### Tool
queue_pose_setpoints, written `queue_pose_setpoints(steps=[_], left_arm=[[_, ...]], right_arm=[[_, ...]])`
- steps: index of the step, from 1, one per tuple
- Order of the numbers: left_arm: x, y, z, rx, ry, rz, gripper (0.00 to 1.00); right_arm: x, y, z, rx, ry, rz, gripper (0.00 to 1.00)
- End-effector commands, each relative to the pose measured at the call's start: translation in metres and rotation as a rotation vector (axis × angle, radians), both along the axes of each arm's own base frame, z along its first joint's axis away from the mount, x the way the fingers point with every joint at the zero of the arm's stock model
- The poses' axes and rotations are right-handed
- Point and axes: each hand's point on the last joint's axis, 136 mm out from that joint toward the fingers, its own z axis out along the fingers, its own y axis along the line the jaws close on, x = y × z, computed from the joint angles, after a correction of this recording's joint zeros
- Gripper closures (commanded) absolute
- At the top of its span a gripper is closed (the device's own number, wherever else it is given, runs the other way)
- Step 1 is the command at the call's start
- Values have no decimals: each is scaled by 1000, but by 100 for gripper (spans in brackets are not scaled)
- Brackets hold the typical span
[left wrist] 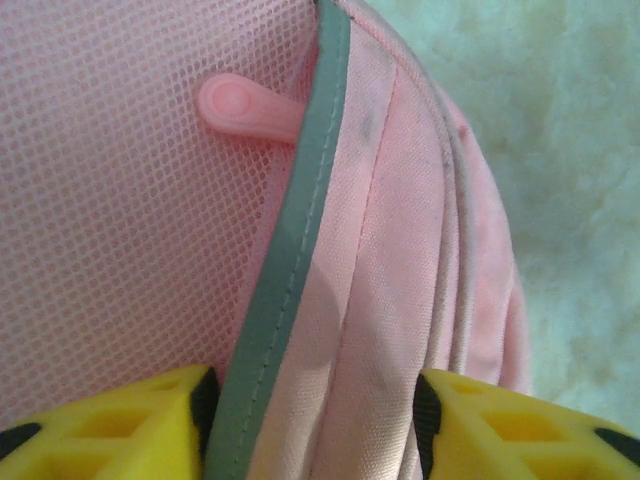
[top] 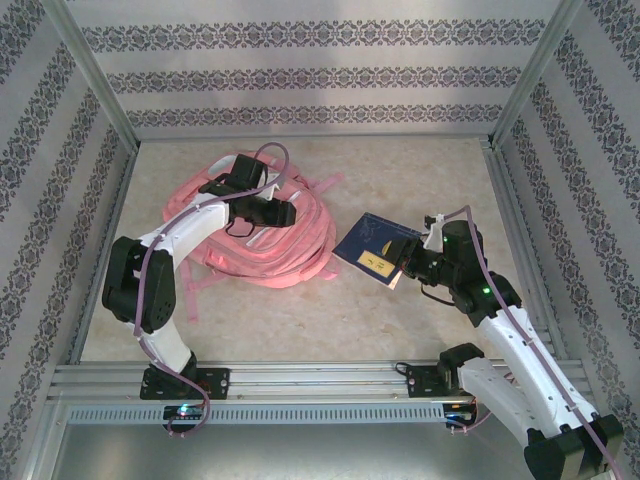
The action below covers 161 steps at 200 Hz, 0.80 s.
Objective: Pack books, pencil case, and school supplies into a backpack
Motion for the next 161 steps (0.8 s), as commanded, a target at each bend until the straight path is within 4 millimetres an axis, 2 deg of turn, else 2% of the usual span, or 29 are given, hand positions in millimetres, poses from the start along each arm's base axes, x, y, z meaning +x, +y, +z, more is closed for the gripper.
queue_pose_setpoints(steps=[1,22,51,64,93,128,161], left_arm=[[-9,-17,17,-130,-3,-46,59],[-13,-17,14,-136,9,-49,80],[-14,-17,17,-137,4,-51,100],[-13,-17,25,-146,-13,-48,100],[-10,-19,62,-181,-86,-51,100],[-5,-8,105,-198,-167,-23,100],[-6,-2,128,-235,-207,-13,100]], right_arm=[[-1,1,4,29,-18,3,100],[1,2,2,35,-16,-2,100],[6,5,2,40,-15,-4,100],[10,6,2,42,-15,-6,100],[20,9,1,46,-10,-20,100],[29,1,-3,25,5,-81,100],[38,1,-3,47,5,-112,100]])
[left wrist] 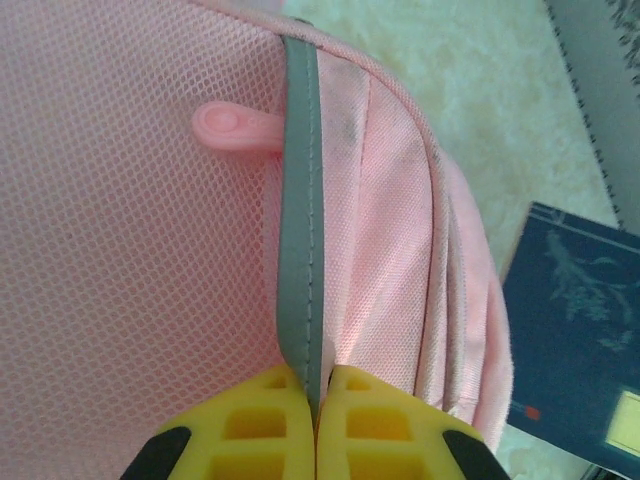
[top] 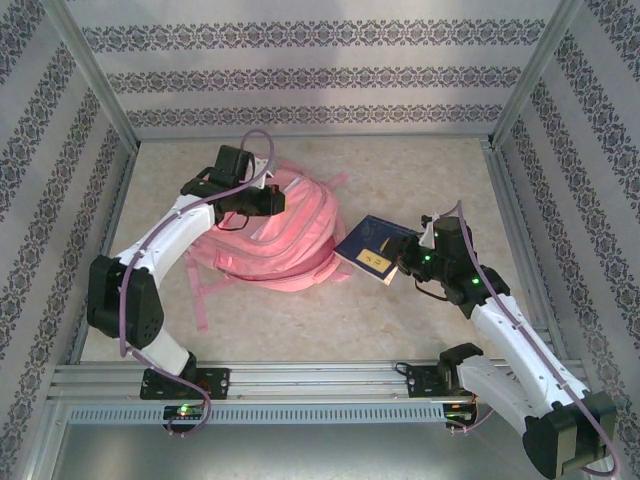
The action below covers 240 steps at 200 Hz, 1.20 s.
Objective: Pack books, pencil case, and school supplies into a backpack
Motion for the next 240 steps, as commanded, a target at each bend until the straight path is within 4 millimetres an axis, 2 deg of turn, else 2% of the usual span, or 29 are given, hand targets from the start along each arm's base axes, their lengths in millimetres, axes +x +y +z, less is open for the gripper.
queue_pose_setpoints(steps=[1,22,40,61,65,81,103,117,140,178,211,240], left_arm=[[-5,-5,59,-108,-99,-31,100],[-10,-14,65,-172,-90,-65,100],[-14,-21,67,-220,-79,-89,100],[-23,-31,59,-209,-47,-104,100],[-26,-33,57,-196,-38,-108,98],[-34,-37,50,-109,-13,-99,73],[-41,-35,56,-15,-43,-52,54],[-49,-36,60,51,-59,-53,48],[-65,-45,60,181,-77,-112,42],[-86,-68,56,231,-54,-192,39],[-93,-77,54,338,-57,-210,38],[-91,-81,44,404,-57,-200,38]], right_arm=[[18,3,21,47,-75,-35,100],[29,21,26,104,-77,7,100],[41,41,41,154,-131,53,100],[53,62,57,250,-168,90,100],[55,65,60,267,-177,97,100],[59,76,78,318,-223,125,100],[58,86,92,350,-267,158,100],[57,90,94,367,-273,168,100],[54,96,93,377,-277,180,100],[55,97,93,379,-279,180,100],[52,100,95,381,-285,189,100],[49,101,98,385,-295,194,100]])
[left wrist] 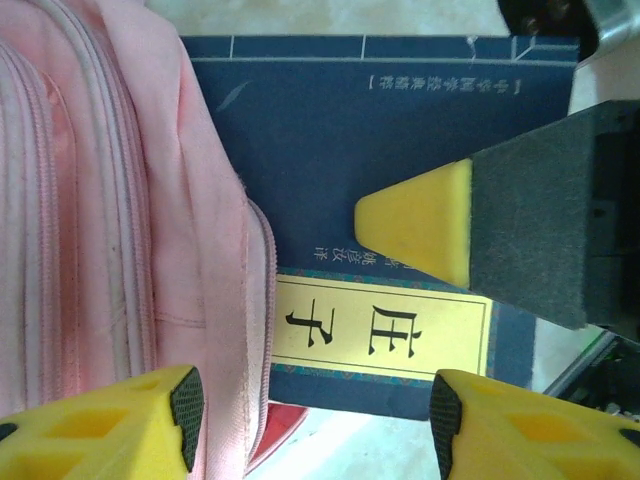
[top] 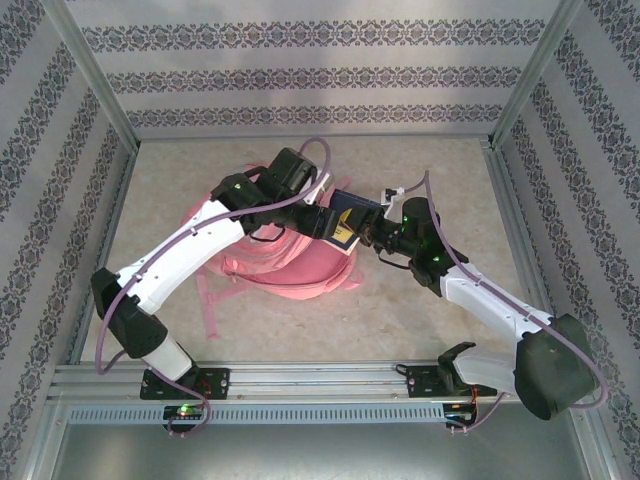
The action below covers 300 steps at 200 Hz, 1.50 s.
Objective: Pack books, pencil case, and school supplies into a backpack
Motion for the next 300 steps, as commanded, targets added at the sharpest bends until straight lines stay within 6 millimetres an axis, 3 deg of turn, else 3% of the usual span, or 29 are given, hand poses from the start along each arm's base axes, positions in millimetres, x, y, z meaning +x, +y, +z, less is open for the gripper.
queue_pose_setpoints(steps=[1,44,67,85,112,136,174,204,254,300], left_arm=[[-2,10,-13,124,-2,15,38],[13,4,-27,169,-14,39,38],[24,7,-34,216,-50,61,46],[31,10,-37,253,-84,55,60],[40,16,-30,264,-120,58,100],[45,30,-5,236,-168,80,100],[48,61,51,208,-265,136,100],[46,75,81,217,-321,151,100],[43,82,101,199,-366,165,100],[43,65,101,115,-329,148,100]], right_arm=[[-3,11,54,94,-160,42,100],[-8,11,60,107,-174,42,100],[-9,11,62,115,-178,40,100],[-10,11,63,119,-183,38,100],[-11,10,63,114,-186,35,100],[-12,9,54,66,-176,37,100],[-12,10,30,7,-141,42,100],[-10,21,11,-29,-112,63,100],[-1,41,-19,-76,-47,84,100],[11,62,-29,-78,3,70,100]])
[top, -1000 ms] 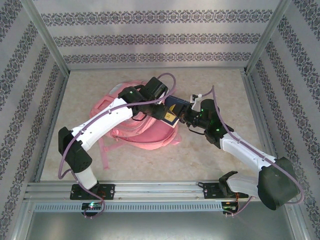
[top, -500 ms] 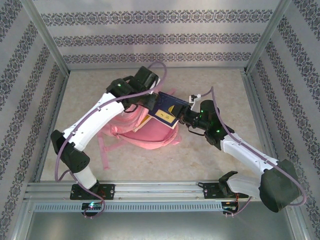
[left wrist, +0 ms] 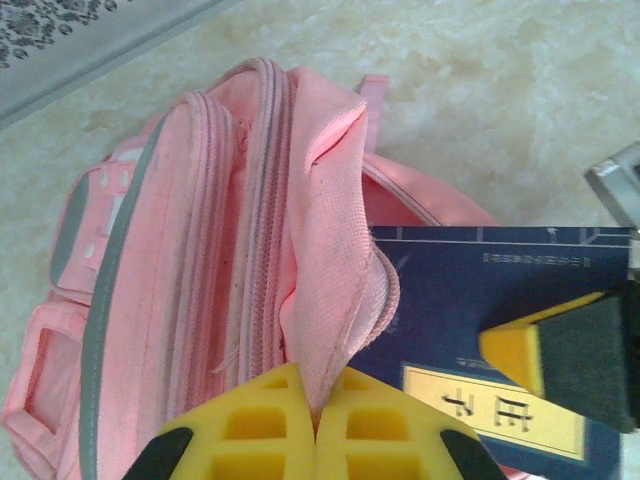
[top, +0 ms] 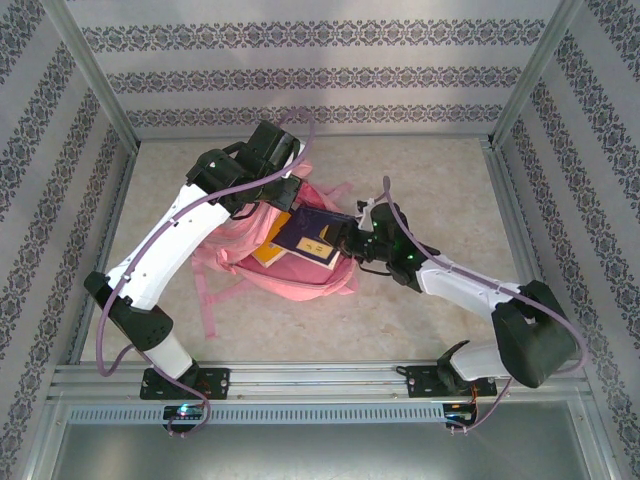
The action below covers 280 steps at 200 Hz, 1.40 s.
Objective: Pack books, pencil case, and school supplies into a backpack
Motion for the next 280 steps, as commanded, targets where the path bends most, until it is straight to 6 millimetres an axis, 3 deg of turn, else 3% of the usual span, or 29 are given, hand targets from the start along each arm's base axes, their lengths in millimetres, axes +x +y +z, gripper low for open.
queue_pose_setpoints(steps=[1,29,52,85,105,131,156,185,220,256,280], left_arm=[[0,-9,47,-135,-103,-16,100],[0,-25,50,-218,-81,-32,100],[0,-35,56,-267,-68,-48,100],[-3,-50,64,-293,-72,-90,100],[-5,-56,69,-320,-67,-103,100],[-4,-58,66,-325,-59,-103,100],[-1,-57,52,-304,-36,-77,100],[4,-59,42,-325,-21,-50,100],[15,-60,33,-355,-7,-21,100],[26,-73,22,-397,26,-17,100],[32,-89,10,-435,77,-31,100]], right_arm=[[17,16,28,52,-70,-24,100],[33,28,25,85,-13,-75,100],[50,39,10,93,74,-136,100],[76,70,7,110,81,-156,96],[94,81,1,101,74,-203,87],[112,91,-11,125,59,-235,63],[115,98,0,156,6,-176,50],[98,77,20,99,-71,-121,39],[68,29,23,37,-96,-121,32],[49,-22,14,6,-79,-165,34],[38,-71,15,-64,-82,-246,39]])
